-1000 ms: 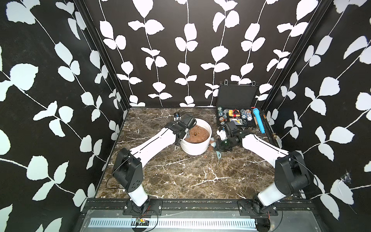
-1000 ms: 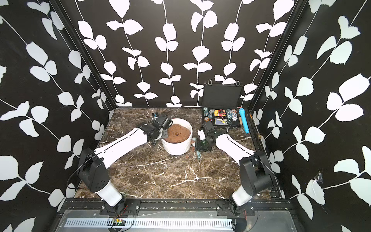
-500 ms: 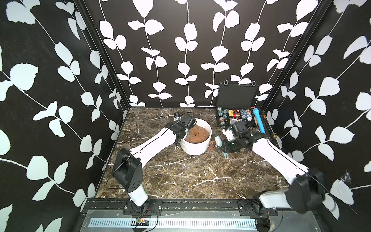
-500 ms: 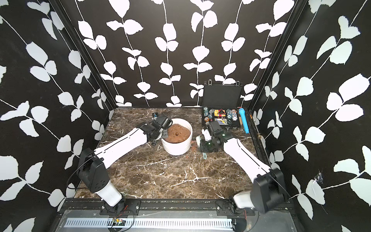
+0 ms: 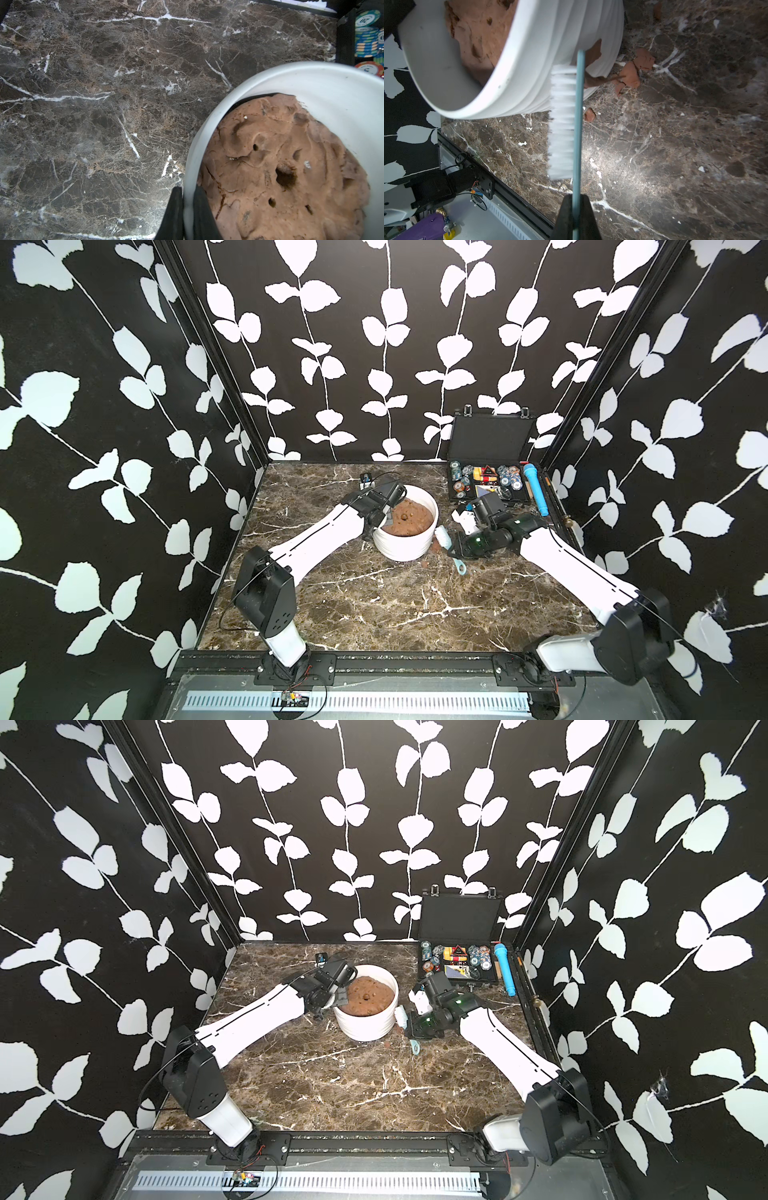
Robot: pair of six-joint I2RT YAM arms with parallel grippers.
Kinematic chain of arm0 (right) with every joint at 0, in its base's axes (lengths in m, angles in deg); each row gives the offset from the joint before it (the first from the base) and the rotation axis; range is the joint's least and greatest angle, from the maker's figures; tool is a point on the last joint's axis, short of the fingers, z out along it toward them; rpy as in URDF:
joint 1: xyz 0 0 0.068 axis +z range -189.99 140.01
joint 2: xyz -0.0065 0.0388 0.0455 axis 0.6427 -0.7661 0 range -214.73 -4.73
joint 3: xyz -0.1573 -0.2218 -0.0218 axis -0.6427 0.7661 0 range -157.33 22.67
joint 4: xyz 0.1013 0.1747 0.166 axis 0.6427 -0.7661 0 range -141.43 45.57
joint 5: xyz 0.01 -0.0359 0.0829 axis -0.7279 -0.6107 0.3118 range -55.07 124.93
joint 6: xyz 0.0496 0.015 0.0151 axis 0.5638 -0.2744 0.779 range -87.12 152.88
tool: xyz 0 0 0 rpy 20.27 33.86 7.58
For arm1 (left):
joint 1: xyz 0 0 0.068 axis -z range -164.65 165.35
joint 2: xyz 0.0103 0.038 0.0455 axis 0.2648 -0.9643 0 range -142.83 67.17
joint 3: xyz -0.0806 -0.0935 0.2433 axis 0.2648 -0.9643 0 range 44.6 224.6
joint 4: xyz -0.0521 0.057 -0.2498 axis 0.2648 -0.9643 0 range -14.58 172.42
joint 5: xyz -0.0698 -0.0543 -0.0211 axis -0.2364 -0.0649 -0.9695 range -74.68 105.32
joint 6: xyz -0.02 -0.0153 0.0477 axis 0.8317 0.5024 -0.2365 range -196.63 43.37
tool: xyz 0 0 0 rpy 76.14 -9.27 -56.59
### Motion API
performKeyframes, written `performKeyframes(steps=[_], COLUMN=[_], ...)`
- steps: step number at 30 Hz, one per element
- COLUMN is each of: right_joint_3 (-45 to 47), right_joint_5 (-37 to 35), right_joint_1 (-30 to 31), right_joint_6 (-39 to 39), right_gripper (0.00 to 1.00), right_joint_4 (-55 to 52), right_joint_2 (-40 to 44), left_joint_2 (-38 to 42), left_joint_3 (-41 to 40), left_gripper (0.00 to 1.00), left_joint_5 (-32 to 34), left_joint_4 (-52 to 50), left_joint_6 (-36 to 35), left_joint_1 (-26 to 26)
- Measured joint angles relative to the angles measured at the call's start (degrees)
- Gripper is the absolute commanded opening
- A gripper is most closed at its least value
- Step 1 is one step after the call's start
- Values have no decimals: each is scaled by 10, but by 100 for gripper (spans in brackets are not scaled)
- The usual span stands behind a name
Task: Scrub the dried mud off the ceramic pot
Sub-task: Brush off the soil from the pot.
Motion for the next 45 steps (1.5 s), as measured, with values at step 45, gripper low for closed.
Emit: performKeyframes(steps=[45], right_joint_3=[-32], right_joint_5=[-59], right_joint_1=[31], right_joint_6=[12], right_gripper=[0], right_joint_4=[2], right_joint_2=[-75], left_joint_2=[-3], left_joint_3=[0], left_gripper=[0], left_joint_5=[-1], left_joint_4=[12], left_joint_6=[-18], left_joint_1=[-4])
